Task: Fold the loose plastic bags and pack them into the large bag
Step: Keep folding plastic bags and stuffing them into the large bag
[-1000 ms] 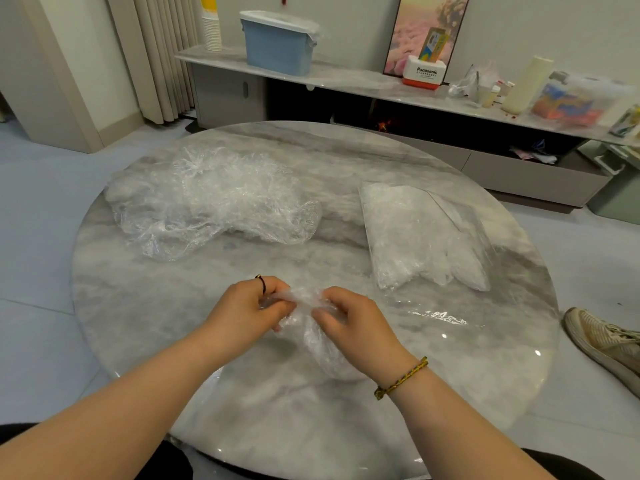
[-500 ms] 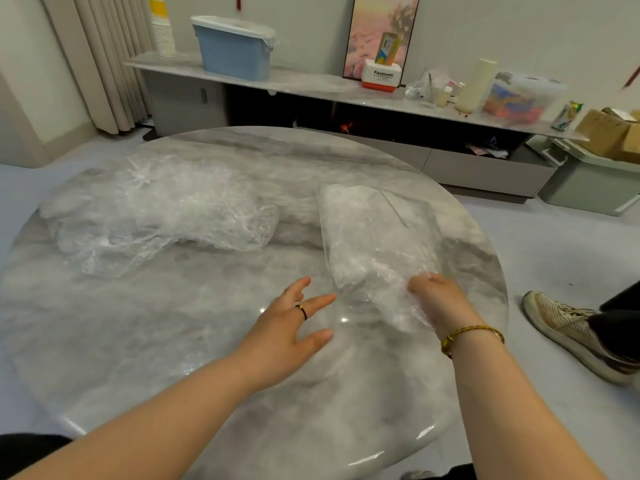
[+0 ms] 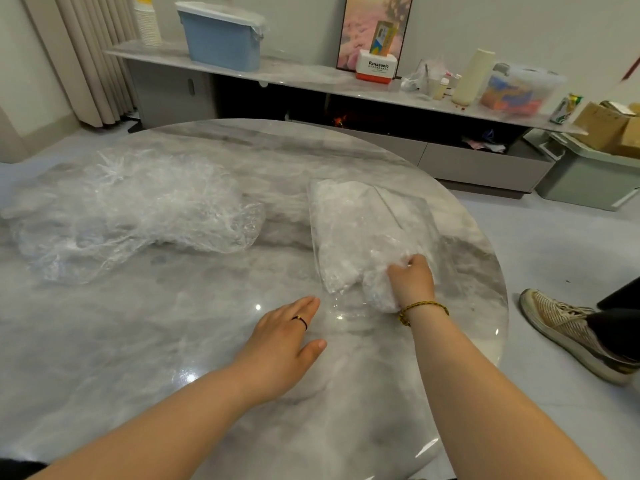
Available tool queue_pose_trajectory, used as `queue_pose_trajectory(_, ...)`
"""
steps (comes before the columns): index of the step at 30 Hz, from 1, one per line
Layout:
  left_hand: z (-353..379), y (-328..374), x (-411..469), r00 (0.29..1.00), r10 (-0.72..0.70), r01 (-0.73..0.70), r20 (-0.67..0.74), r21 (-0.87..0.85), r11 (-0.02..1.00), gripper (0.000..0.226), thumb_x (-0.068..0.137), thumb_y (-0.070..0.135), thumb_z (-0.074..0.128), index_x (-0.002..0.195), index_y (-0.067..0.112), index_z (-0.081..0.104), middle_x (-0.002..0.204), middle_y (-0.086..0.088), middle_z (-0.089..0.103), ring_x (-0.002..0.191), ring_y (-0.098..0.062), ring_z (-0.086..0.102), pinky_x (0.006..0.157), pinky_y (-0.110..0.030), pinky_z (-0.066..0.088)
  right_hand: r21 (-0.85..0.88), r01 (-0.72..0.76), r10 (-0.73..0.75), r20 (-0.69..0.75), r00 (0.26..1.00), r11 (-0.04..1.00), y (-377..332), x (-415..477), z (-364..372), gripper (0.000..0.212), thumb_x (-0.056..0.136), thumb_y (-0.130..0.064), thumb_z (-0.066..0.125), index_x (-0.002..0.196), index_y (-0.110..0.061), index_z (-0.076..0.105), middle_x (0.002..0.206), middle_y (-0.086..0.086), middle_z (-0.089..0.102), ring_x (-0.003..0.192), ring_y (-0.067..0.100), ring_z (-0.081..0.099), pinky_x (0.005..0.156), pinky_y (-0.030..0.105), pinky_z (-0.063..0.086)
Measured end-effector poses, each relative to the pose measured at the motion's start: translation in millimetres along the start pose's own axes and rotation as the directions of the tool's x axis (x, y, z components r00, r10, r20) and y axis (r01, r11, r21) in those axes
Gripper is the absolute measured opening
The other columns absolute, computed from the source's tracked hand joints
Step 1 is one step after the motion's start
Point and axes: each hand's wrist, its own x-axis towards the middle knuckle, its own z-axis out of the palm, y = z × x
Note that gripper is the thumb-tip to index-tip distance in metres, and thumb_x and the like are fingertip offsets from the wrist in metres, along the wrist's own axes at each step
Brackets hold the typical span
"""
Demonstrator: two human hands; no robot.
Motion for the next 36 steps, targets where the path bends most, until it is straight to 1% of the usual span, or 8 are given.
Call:
queue_pose_trajectory(4, 0.8, -0.2, 0.0, 1.000, -0.008, 0.008, 0.014, -0.033, 0.999, 0.062, 0.098, 0.038, 0.032, 0.147, 0.024, -0.004, 0.154, 0.013, -0.002, 0.141, -0.004, 0.000, 0.108, -0.013, -0.002, -0.384, 0.149, -0.213, -0.129, 0.969, 0.911, -1.0, 1.2, 7.3, 0.032, 0.089, -0.013, 0.055, 0.118, -0.006, 0.044, 0.116, 0.011, 0.047, 0.103, 0.029, 0.050, 0.075, 0.029, 0.041)
queue_pose_trajectory(6, 0.6, -1.6, 0.2, 1.000, -0.010, 0.011, 0.012, -0.048, 0.999, 0.063, 0.098, 0.038, 0.033, 0.146, 0.024, -0.004, 0.154, 0.014, -0.002, 0.141, -0.004, 0.000, 0.108, -0.012, -0.002, -0.539, 0.199, -0.320, -0.140, 0.937, 0.818, -3.4, -0.6, 11.7, 0.033, 0.090, -0.010, 0.052, 0.122, -0.007, 0.043, 0.123, 0.011, 0.043, 0.103, 0.027, 0.050, 0.072, 0.031, 0.039)
queue_pose_trajectory(10, -0.5, -2.4, 0.1, 1.000, -0.013, 0.014, 0.015, -0.079, 0.997, 0.062, 0.098, 0.037, 0.034, 0.146, 0.024, -0.003, 0.154, 0.014, 0.000, 0.141, -0.003, 0.000, 0.107, -0.012, -0.001, -0.546, 0.336, -0.379, 0.036, 0.925, 0.768, -3.9, -4.4, 24.9, 0.030, 0.089, 0.005, 0.035, 0.113, -0.005, 0.048, 0.102, 0.009, 0.054, 0.082, 0.025, 0.050, 0.063, 0.033, 0.036)
queue_pose_trajectory(16, -3.8, -3.1, -0.2, 1.000, -0.011, 0.013, 0.016, -0.100, 0.995, 0.062, 0.098, 0.035, 0.034, 0.146, 0.024, -0.003, 0.153, 0.015, -0.002, 0.141, -0.002, 0.000, 0.104, -0.008, -0.001, -0.604, 0.482, -0.423, 0.250, 0.871, 0.635, 9.0, 2.6, 26.5, 0.029, 0.093, -0.003, 0.038, 0.118, -0.004, 0.053, 0.123, 0.009, 0.052, 0.115, 0.024, 0.043, 0.088, 0.025, 0.034)
queue_pose_trajectory(20, -0.5, -6.3, 1.2, 1.000, 0.006, -0.004, 0.014, -0.119, 0.993, 0.062, 0.098, 0.036, 0.034, 0.146, 0.025, -0.003, 0.138, 0.028, 0.000, 0.141, -0.002, 0.000, 0.103, -0.008, -0.002, -0.744, 0.460, -0.372, 0.300, 0.878, 0.486, 18.6, 12.0, 21.4, 0.038, 0.097, -0.009, 0.032, 0.135, -0.009, 0.038, 0.144, 0.006, 0.037, 0.138, 0.020, 0.024, 0.114, 0.031, 0.015)
queue_pose_trajectory(24, 3.2, -9.7, 2.3, 0.999, 0.038, -0.036, 0.022, -0.104, 0.994, 0.059, 0.098, 0.038, 0.034, 0.146, 0.030, 0.000, 0.138, 0.029, 0.000, 0.141, -0.002, -0.001, 0.106, -0.010, -0.002, -0.700, 0.459, -0.418, 0.246, 0.875, 0.548, 17.5, 8.8, 17.5, 0.042, 0.096, -0.008, 0.036, 0.138, -0.009, 0.035, 0.145, 0.006, 0.037, 0.138, 0.020, 0.024, 0.115, 0.030, 0.008)
queue_pose_trajectory(28, 4.0, -9.0, 7.1, 0.992, 0.120, -0.118, 0.043, -0.055, 0.992, 0.050, 0.092, 0.047, 0.025, 0.141, 0.042, 0.016, 0.153, 0.017, -0.001, 0.141, -0.002, -0.003, 0.105, -0.011, -0.002, -0.496, 0.477, -0.546, 0.008, 0.838, 0.725, 6.5, -1.2, 11.0, 0.034, 0.090, 0.003, 0.044, 0.123, 0.001, 0.054, 0.124, 0.014, 0.056, 0.119, 0.028, 0.047, 0.100, 0.026, 0.029)
queue_pose_trajectory(36, -8.0, -10.7, -1.9, 0.990, 0.129, -0.120, 0.051, -0.160, 0.980, 0.037, 0.090, 0.038, 0.055, 0.123, 0.048, 0.044, 0.149, 0.021, 0.005, 0.140, -0.004, 0.000, 0.110, -0.017, 0.002, -0.590, 0.486, -0.529, 0.114, 0.841, 0.645, 2.5, -20.8, -5.3, 0.036, 0.095, -0.009, 0.043, 0.131, -0.010, 0.049, 0.140, 0.002, 0.044, 0.129, 0.021, 0.034, 0.103, 0.022, 0.020)
